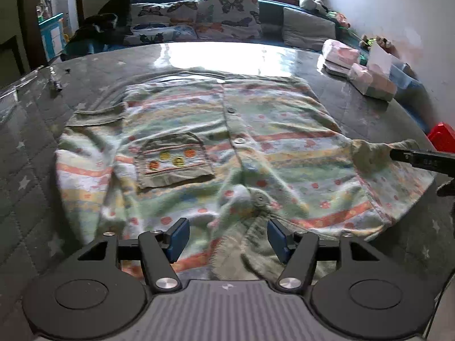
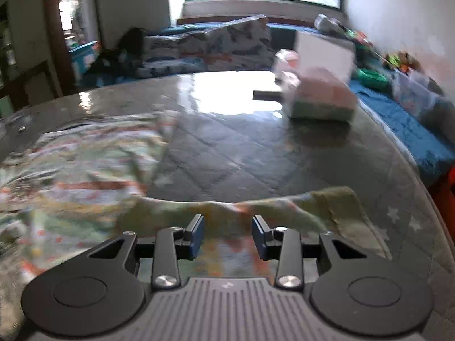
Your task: Fold clothes
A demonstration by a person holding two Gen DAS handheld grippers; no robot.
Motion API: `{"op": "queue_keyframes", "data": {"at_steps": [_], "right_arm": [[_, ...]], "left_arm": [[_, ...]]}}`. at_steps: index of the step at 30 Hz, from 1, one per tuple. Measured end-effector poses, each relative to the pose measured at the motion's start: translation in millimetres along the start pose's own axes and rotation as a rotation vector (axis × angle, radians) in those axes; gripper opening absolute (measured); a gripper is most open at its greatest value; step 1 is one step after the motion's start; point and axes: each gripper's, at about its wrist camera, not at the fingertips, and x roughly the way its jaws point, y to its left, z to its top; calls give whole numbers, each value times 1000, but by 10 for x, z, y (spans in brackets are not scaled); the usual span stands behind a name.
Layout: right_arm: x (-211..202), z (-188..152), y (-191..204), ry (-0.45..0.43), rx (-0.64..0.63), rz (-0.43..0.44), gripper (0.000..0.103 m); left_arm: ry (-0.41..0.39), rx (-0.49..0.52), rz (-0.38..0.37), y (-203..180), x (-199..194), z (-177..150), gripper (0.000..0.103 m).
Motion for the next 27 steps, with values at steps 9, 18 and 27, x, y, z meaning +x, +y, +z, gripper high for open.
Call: {"op": "queue_keyframes", "data": {"at_steps": [9, 18, 27], "right_arm": [[2, -57, -581, 16, 92, -105, 45], [90, -21, -484, 13, 79, -119, 61], [108, 12, -476, 25, 74, -117, 63]], "left_arm": [[-43, -112, 110, 539, 131, 350, 65], [-62, -181, 266, 939, 760, 924, 63], [-93, -147, 323, 1109, 884, 1025, 3]]}}
